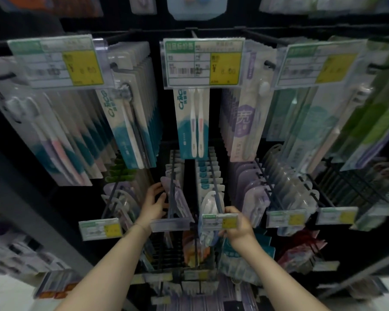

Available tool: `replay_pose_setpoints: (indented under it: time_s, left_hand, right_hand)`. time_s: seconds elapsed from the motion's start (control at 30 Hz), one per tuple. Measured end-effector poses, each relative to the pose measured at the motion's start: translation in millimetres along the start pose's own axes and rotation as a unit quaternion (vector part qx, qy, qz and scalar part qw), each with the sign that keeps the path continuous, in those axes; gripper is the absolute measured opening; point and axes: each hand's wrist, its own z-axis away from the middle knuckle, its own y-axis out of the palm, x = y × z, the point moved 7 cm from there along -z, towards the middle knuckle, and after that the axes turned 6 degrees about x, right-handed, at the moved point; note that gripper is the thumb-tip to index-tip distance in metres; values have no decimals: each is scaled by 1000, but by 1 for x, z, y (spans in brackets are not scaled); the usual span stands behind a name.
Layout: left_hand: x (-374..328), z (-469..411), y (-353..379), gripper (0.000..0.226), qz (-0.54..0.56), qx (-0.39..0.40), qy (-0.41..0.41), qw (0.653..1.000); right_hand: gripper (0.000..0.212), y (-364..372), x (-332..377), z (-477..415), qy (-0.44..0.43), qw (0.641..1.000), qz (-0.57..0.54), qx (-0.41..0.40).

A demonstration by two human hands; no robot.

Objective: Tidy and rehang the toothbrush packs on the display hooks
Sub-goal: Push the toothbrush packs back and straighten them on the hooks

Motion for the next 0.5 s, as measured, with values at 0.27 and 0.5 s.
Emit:
replay_pose_setpoints:
  time_s: [0.27,0.5]
  left_hand:
    - [3,14,5,7,70,-31,-14,997]
    - [-2,33,5,16,74,1,17,997]
  right_hand:
    - [31,1,6,12,23,987,-157,-26]
    - [48,-4,19,46,-54,998,34,-17]
